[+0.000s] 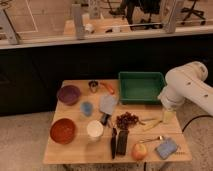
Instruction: Wipe red bowl with towel
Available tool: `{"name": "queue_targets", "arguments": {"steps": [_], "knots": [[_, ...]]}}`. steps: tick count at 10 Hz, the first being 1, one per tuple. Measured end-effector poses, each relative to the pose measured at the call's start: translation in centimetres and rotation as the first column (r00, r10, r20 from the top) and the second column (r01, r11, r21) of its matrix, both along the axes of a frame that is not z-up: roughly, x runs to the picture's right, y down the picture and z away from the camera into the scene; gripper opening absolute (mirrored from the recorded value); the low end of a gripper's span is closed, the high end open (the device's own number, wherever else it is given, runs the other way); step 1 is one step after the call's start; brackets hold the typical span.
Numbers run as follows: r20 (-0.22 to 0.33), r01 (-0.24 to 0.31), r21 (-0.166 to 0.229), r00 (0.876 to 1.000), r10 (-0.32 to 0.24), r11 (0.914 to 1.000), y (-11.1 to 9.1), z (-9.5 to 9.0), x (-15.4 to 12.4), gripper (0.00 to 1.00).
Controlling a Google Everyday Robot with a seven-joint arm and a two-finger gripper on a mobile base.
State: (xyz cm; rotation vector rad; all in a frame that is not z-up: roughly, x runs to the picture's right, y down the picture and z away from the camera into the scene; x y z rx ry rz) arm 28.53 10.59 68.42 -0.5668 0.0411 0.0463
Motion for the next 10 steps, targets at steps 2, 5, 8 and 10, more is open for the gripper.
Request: {"name": "queue_targets", "arguments": {"steps": [2,5,8,10], "knots": [[0.0,0.0,0.0,1.0,0.0,1.0,0.0,0.0,0.0,0.8],[0.0,0.0,0.0,1.0,0.0,1.0,0.0,0.0,0.0,0.8],[-0.007,0.007,0.013,1.0,-0.007,0.9999,0.35,-0.14,0.06,0.8],[0.004,-0.03,0.069,1.0,0.029,0.9972,0.87,-0.66,-0.67,0.8]]}}
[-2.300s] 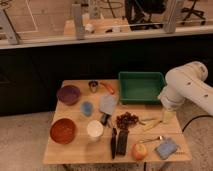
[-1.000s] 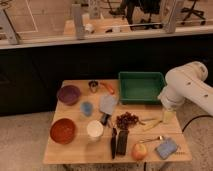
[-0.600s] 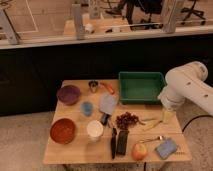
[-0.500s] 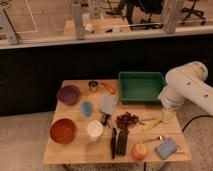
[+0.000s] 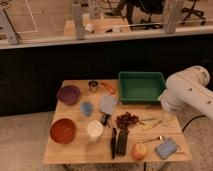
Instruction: Wipe red bowl with towel
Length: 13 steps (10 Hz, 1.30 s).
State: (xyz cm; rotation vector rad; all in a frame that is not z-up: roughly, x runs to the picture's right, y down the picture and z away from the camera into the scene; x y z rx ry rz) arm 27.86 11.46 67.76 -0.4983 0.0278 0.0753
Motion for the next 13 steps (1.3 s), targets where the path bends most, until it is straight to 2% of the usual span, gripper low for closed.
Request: {"name": "queue_targets", "arguments": {"steps": [1,3,5,6,8,9,10,11,12,13], "knots": [[0.023,-0.016,0.029,1.0,0.015,0.9994,-0.3,0.3,-1.0,0.8],[0.081,-0.053,0.096,0.996,0.045,0.994,-2.0,2.2,-3.6,0.8],[0.113,-0.043,0.128,0.993,0.029,0.9908,-4.7,4.8,-6.4,0.8],[0.13,-0.026,0.141,0.991,0.008,0.9897,-6.5,6.8,-8.5,0.8],[0.122,0.014,0.135,0.992,-0.03,0.9907,-8.4,9.8,-11.1,0.8],[0.123,0.029,0.121,0.991,-0.044,0.9922,-9.1,12.1,-12.3,0.8],[0.132,0.048,0.098,0.989,-0.061,0.9941,-9.0,14.7,-13.2,0.8],[0.15,0.061,0.082,0.986,-0.072,0.9948,-8.6,16.3,-14.2,0.8],[0.17,0.068,0.07,0.982,-0.079,0.9952,-8.4,17.2,-15.5,0.8],[0.167,0.067,0.068,0.983,-0.078,0.9954,-8.3,17.2,-15.2,0.8]]}}
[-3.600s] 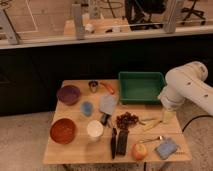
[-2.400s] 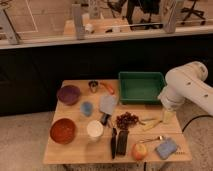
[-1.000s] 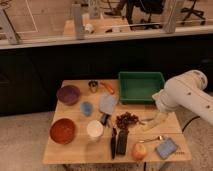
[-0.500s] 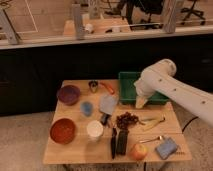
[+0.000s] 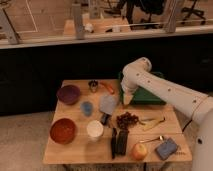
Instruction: Wipe red bowl with towel
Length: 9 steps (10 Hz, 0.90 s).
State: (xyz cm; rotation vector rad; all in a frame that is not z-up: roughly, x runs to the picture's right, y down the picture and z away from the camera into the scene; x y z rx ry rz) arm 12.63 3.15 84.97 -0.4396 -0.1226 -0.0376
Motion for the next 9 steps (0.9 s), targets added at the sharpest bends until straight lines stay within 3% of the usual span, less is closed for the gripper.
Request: {"name": "queue_targets", "arguments": {"steps": [5,7,9], "knots": [[0.001,0.001,0.001,1.0,-0.001,1.0,0.0,0.0,0.1,0.8],[0.049,0.034,0.023,0.998,-0.035,0.9992,0.0,-0.4,-1.5,0.8],[0.119,0.086,0.042,0.989,-0.091,0.9954,0.5,-0.7,-5.2,0.8]]}}
